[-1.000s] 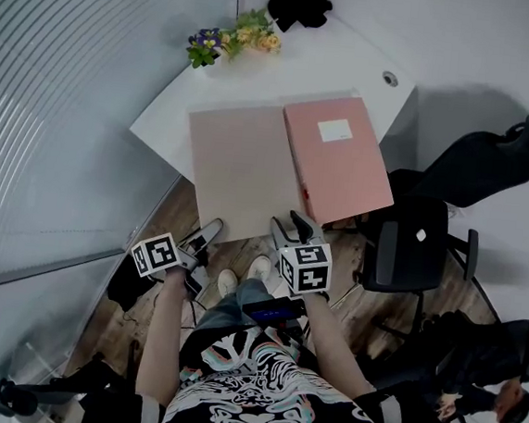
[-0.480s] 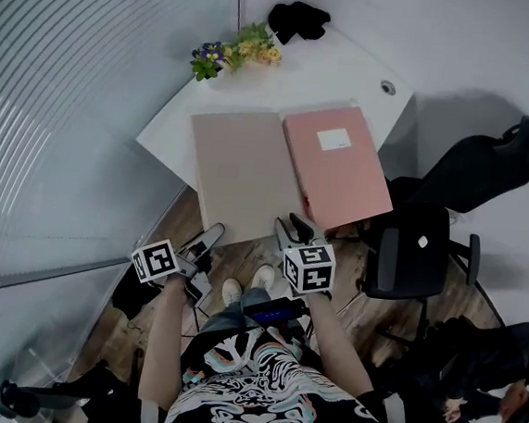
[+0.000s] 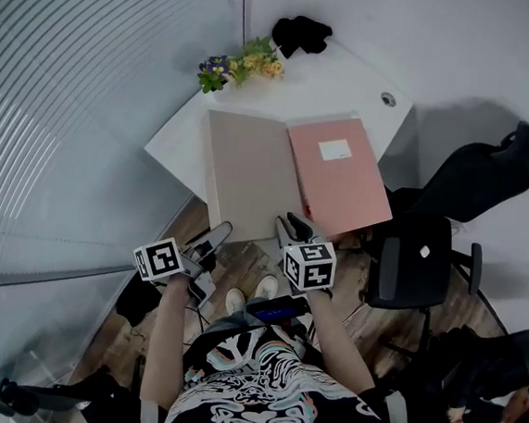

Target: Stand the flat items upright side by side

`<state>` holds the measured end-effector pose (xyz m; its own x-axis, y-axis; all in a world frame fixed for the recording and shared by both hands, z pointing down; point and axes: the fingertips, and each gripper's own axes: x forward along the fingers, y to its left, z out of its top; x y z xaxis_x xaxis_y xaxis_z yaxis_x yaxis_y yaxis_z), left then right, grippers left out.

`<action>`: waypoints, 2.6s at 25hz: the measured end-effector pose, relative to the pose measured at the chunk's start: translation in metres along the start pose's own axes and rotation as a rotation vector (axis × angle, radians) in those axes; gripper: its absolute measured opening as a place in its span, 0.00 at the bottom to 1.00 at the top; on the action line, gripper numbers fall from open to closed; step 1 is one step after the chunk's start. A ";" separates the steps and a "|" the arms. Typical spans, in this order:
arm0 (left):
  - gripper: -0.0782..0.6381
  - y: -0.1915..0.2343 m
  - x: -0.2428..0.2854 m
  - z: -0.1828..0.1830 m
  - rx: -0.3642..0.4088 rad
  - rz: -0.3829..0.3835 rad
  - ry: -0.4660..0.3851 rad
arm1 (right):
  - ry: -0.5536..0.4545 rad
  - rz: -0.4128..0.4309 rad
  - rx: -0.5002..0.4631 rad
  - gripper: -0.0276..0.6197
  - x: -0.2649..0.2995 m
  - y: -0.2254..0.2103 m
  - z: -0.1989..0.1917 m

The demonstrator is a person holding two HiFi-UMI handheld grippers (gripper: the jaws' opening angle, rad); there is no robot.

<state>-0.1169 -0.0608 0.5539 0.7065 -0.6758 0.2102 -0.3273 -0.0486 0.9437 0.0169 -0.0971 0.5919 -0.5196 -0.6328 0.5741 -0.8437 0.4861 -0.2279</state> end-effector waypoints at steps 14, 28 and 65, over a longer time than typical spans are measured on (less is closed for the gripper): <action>0.52 -0.026 -0.005 0.009 0.055 -0.043 -0.033 | -0.024 0.036 0.035 0.17 0.000 0.007 0.008; 0.49 -0.055 -0.012 0.016 0.104 -0.097 -0.079 | -0.022 0.030 0.023 0.13 0.002 0.013 0.011; 0.38 -0.095 0.013 0.002 0.102 -0.243 -0.026 | 0.059 0.079 0.119 0.17 0.023 0.017 0.012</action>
<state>-0.0784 -0.0665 0.4668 0.7563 -0.6536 -0.0275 -0.2125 -0.2852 0.9346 -0.0113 -0.1105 0.5913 -0.5791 -0.5572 0.5951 -0.8124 0.4556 -0.3640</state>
